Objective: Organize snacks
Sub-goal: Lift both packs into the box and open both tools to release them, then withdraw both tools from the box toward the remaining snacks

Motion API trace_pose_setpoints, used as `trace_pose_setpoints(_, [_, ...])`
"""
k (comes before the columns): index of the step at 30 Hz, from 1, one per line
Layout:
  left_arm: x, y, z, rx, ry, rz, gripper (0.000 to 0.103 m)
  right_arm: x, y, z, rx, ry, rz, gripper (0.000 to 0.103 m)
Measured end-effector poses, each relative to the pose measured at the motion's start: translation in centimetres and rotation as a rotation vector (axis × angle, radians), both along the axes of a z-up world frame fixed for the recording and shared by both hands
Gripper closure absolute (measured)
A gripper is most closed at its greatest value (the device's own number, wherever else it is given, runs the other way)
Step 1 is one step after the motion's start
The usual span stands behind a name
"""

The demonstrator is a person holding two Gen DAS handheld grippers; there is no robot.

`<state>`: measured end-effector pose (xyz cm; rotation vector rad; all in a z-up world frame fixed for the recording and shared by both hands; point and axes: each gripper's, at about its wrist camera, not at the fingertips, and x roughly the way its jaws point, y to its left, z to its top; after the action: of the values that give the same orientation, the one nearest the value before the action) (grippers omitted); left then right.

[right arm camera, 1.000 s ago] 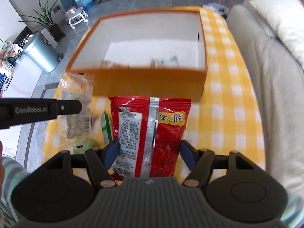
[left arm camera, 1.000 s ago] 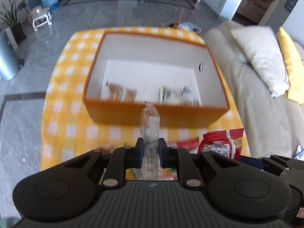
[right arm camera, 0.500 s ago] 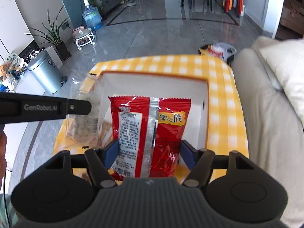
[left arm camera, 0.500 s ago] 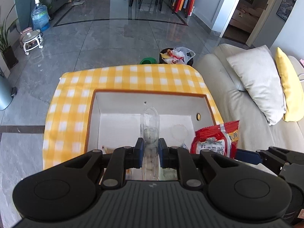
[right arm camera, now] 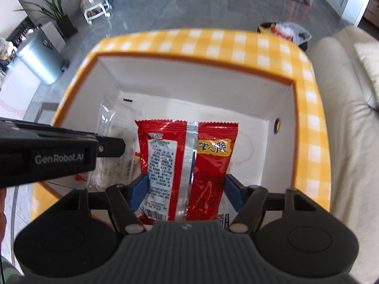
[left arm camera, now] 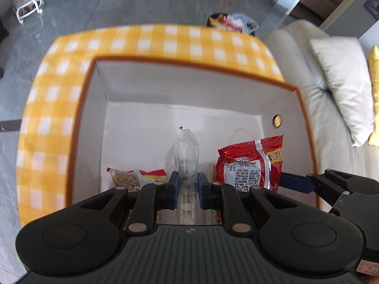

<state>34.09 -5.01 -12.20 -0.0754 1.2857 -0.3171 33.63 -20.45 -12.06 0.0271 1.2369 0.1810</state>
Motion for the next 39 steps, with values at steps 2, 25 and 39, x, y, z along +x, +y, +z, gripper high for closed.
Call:
trace_pose_setpoints(2, [0.3,-0.1,-0.8,0.003,0.019,-0.005,0.086,0.3,0.1,-1.2,-0.003,0.025,0.004,0.036])
trace_pose_setpoints(25, [-0.6,0.2,0.5,0.066,0.005,-0.005,0.074,-0.3,0.1,-1.7,-0.042,0.044,-0.004,0.036])
trace_pose_setpoints(39, [-7.4,1.0,10.5,0.09,-0.224,-0.033,0.067,-6.7,-1.3,5.5,0.06,-0.096,-0.076,0.035])
